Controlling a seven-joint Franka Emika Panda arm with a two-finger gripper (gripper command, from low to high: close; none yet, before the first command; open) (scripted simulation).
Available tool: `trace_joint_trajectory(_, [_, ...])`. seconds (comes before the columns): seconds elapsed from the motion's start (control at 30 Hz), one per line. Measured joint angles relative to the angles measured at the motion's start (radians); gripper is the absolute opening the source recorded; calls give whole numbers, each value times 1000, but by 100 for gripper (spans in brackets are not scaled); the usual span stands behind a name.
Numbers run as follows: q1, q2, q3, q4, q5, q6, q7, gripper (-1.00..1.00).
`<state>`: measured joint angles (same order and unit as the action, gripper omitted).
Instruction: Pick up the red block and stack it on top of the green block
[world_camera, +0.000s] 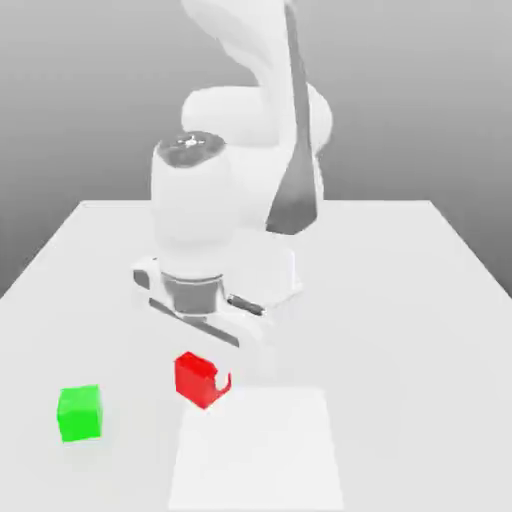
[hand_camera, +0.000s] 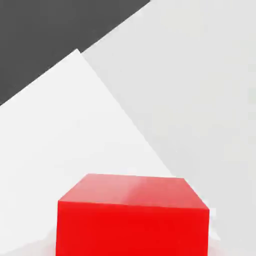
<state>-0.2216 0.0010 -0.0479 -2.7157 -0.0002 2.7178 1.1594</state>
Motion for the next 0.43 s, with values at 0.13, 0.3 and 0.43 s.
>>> trace_joint_trajectory(0.13, [-10,-2,-128,49,1,-52,-128,-100])
trace_joint_trajectory(0.3, [-118,145,-175,96,91,43,-267,-100])
trace_joint_trajectory(0.43, [-140,200,-151,100,122,92,-293,100])
